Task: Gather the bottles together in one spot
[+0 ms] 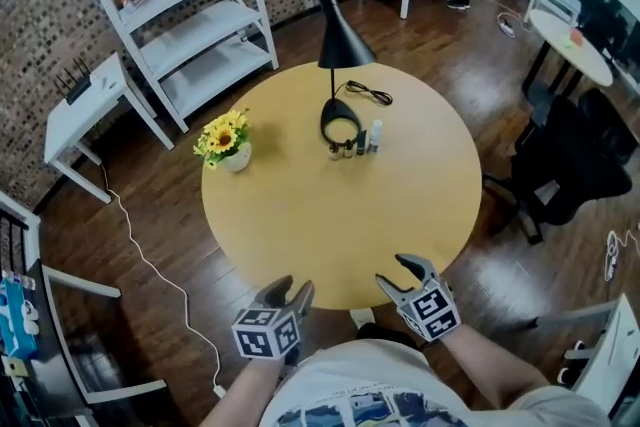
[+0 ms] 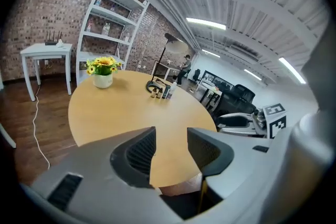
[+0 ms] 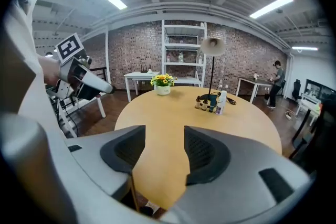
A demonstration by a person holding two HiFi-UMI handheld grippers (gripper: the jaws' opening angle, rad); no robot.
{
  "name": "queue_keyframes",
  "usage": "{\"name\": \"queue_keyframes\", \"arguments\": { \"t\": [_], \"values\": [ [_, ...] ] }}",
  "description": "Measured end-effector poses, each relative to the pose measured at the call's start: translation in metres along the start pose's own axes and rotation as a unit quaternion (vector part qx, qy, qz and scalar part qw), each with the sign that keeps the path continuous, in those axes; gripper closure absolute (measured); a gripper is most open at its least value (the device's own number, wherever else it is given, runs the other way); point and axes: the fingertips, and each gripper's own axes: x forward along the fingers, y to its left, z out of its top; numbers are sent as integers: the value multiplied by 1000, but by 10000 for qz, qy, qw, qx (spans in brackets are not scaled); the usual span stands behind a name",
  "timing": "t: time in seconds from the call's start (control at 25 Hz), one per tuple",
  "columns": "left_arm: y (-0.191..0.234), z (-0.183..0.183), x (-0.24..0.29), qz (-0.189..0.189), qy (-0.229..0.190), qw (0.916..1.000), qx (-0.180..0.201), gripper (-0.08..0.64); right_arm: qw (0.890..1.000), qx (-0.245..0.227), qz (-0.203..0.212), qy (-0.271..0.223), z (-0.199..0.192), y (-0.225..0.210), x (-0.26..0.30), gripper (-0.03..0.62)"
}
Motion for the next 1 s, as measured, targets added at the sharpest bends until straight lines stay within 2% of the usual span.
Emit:
{"name": "queue_keyframes", "arguments": {
  "t": [0.12,0.36,0.56,0.84,1.0],
  "values": [
    [5,-18,-23,-25,4,9999,101,370,9997,116,-155,137,-14,26,-24,337],
    [4,-55,-54,-246,110,9992,292,371,9948,864,-534,123,-27,65,-65,337],
    [5,-75,-77,-243,197,9988,379,373,9929,974,-657,194,-38,99,-94,337],
    [5,-86,-112,-441,27,9976,538,370,9919,1048,-634,333,-50,131,-108,337],
    [13,-95,-127,-342,20,9976,598,370,9908,1177,-600,291,-44,137,-107,337]
  ]
}}
